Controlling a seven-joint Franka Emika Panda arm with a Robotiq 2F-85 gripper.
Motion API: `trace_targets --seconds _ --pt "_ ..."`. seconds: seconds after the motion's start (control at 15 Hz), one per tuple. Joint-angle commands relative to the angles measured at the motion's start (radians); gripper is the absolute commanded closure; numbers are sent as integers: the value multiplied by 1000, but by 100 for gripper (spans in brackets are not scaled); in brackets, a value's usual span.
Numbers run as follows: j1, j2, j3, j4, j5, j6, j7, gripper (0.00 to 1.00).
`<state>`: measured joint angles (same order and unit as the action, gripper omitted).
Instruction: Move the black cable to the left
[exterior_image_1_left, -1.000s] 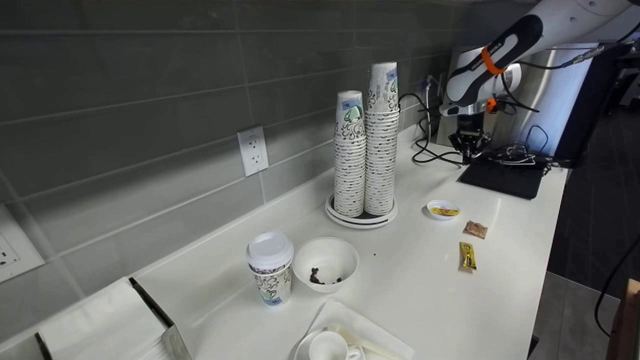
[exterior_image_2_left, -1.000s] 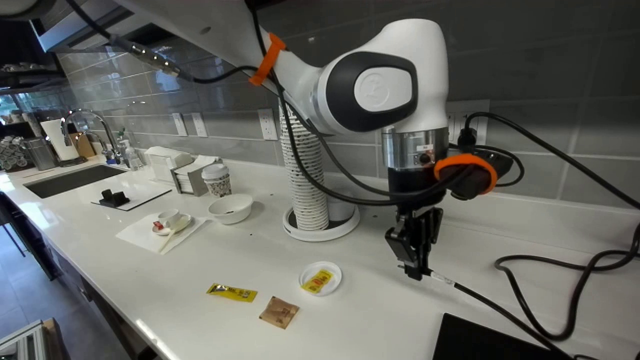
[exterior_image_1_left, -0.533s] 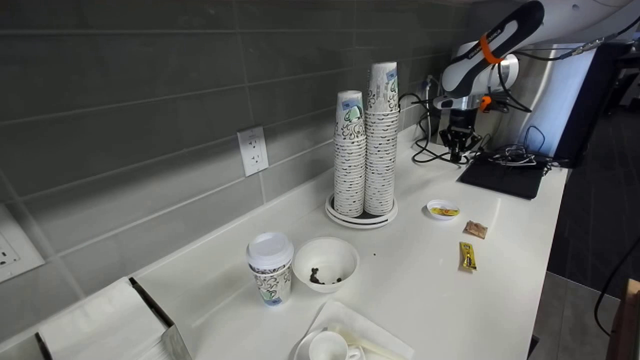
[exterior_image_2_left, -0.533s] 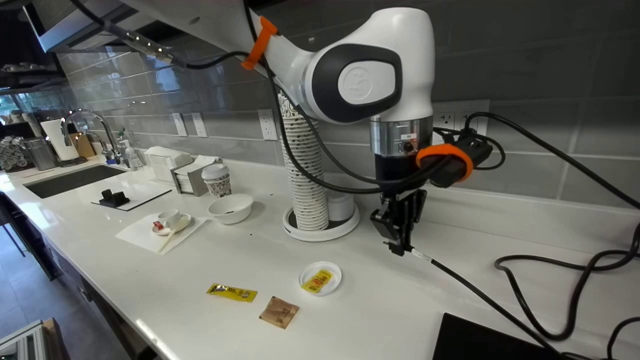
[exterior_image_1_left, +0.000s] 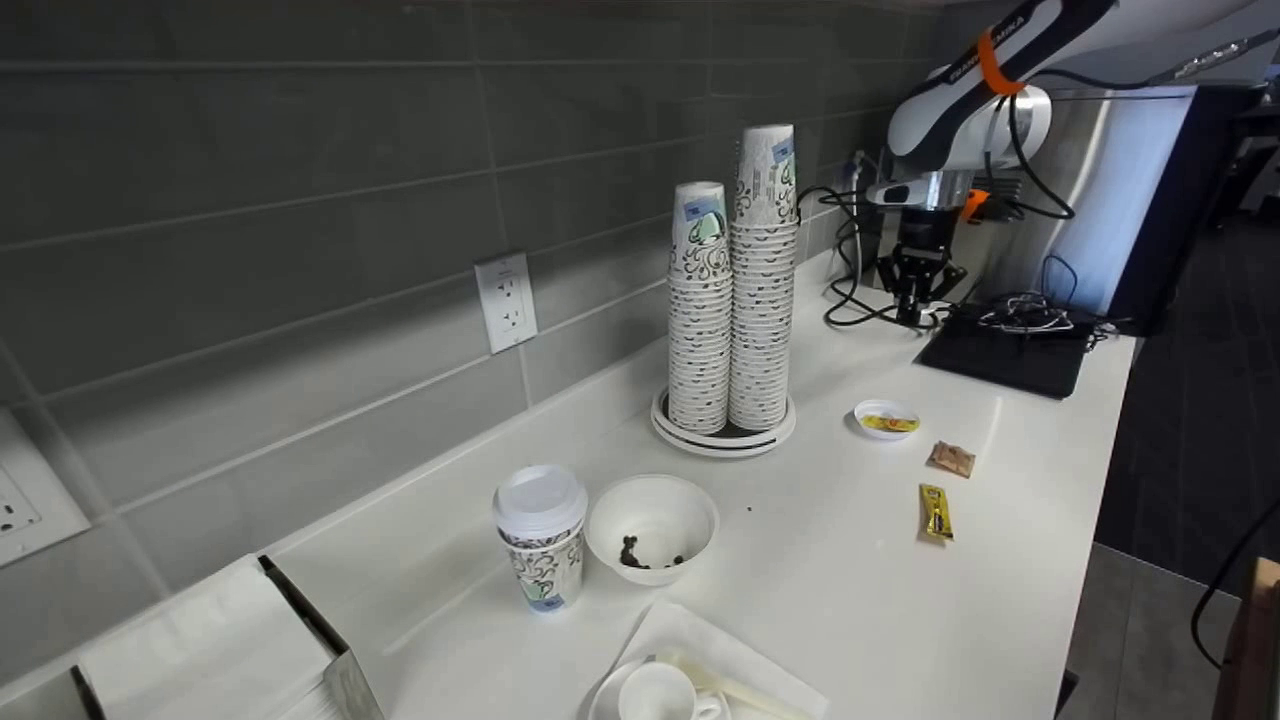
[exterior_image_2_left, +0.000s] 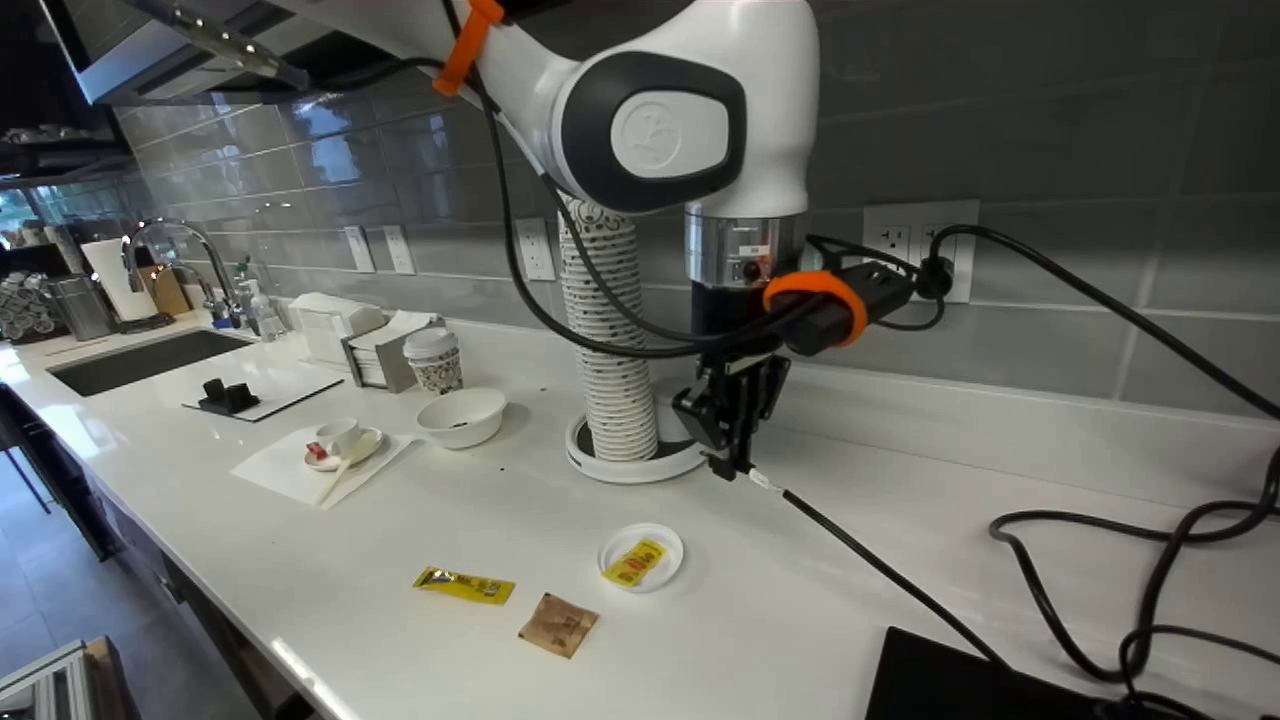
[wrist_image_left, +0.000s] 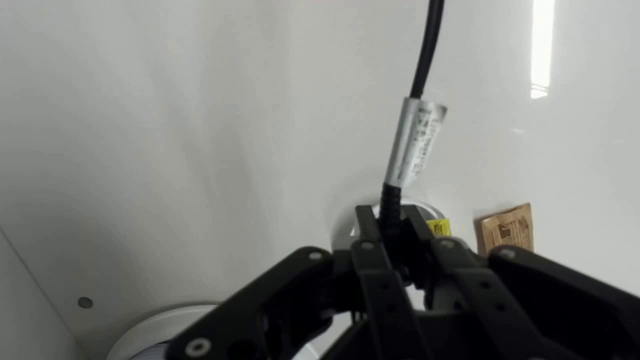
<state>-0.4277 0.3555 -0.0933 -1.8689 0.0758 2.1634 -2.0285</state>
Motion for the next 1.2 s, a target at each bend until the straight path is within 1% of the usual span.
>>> trace_targets --seconds 0.0,0.13,0.2,0.4,0.53,0.67,0.8,0.93,1.07,1.13 --pt "21 -4 -23 2 12 -13 -6 83" --pt "21 -7 -23 -1 14 -16 -6 83" --pt "21 -7 -23 -3 14 -16 -6 96" --pt "7 -17 13 -16 97 -26 -93 96" --pt "6 -16 34 -11 171 -58 -150 96" --pt "19 -12 41 -4 212 -95 -163 96" --pt "41 -7 35 -3 225 -87 -127 96" --pt "68 -1 19 -10 213 -23 -53 96" --pt "78 10 14 -5 211 16 6 96" --pt "86 20 9 -6 202 62 45 96"
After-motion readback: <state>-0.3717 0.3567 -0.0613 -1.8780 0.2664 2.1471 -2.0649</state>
